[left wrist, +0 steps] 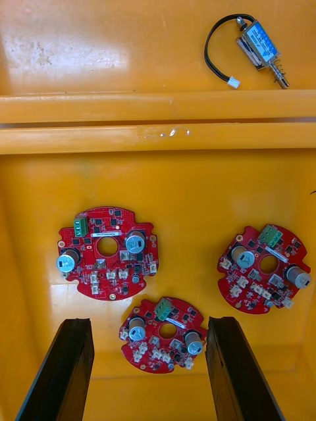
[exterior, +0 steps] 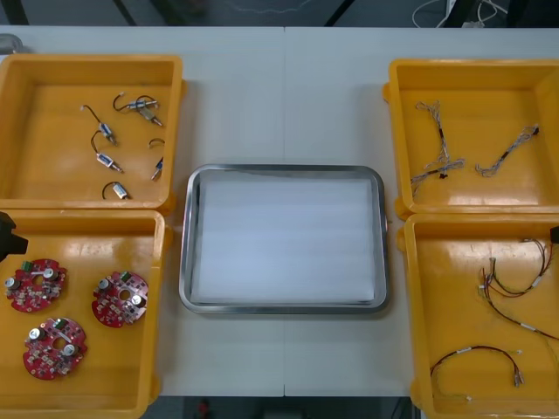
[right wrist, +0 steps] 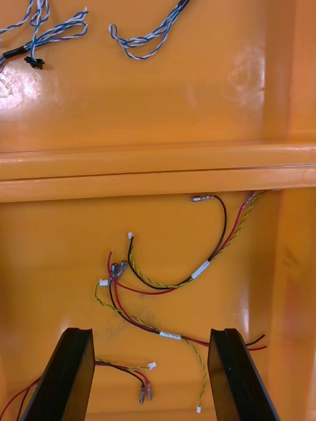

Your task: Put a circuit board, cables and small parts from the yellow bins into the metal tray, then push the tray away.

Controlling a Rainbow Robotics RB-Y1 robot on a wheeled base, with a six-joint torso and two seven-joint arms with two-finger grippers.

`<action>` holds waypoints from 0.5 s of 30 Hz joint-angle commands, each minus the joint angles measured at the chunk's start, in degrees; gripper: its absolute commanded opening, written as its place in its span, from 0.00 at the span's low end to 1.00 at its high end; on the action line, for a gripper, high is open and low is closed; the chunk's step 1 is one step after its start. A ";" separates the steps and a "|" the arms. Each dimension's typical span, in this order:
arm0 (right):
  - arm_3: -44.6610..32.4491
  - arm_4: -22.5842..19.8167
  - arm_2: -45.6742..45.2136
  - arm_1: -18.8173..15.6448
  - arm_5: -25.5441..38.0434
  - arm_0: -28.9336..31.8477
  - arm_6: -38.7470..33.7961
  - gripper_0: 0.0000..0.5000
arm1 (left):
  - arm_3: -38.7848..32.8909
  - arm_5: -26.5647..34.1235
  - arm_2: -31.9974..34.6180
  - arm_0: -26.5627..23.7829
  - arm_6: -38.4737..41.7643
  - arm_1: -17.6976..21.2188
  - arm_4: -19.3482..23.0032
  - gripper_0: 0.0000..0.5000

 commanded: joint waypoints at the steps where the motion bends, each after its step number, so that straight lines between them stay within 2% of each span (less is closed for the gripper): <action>1: -1.63 -0.46 0.05 -2.11 0.22 -1.08 2.37 1.00 | -0.44 0.46 -0.34 -1.53 3.02 -0.61 -0.59 1.00; 15: -1.63 -0.46 0.05 -2.11 0.22 -1.08 2.37 1.00 | -0.44 0.46 -0.34 -1.53 3.02 -0.61 -0.59 1.00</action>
